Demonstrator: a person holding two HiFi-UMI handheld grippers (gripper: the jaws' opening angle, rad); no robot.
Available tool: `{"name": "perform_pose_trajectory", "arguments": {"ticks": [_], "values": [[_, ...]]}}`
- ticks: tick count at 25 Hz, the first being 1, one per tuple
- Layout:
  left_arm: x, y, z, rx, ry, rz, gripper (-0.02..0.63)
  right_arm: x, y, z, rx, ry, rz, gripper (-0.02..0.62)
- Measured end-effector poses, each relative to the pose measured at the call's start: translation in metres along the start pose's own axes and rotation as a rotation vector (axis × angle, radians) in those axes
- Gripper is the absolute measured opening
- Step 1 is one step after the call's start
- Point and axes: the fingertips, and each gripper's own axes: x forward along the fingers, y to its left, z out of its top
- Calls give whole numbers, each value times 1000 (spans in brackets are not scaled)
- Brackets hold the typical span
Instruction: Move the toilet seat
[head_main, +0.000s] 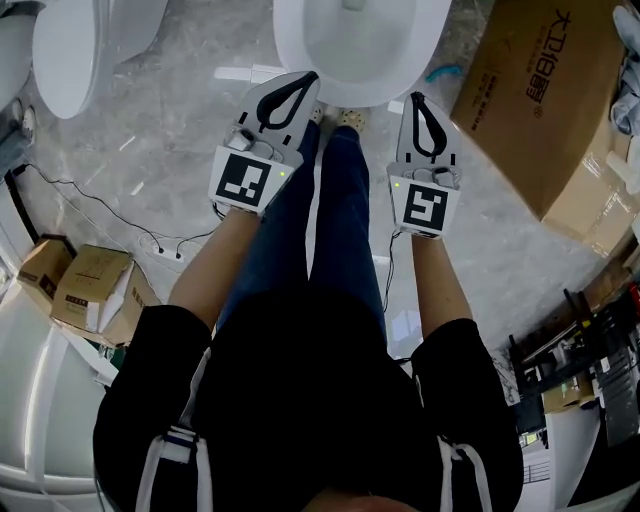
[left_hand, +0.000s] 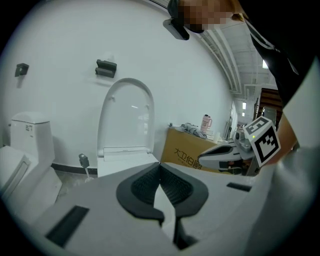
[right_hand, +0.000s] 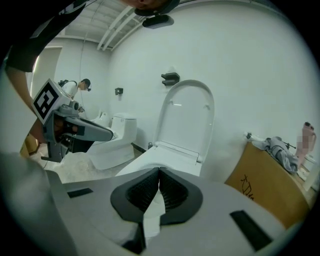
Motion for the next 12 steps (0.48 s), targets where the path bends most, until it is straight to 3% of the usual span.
{"name": "perform_pose_trajectory", "arguments": {"ticks": [4,9,12], "values": [[9,8,-15,0,30,12,8,8,-1,-17,-4,36,13,23],[18,11,-29,59,31,-9,8,17,0,-36,-19,73,31,23],[20,12,-49,42,77,-11,8,24,3,-50,-37,92,42,23]]}}
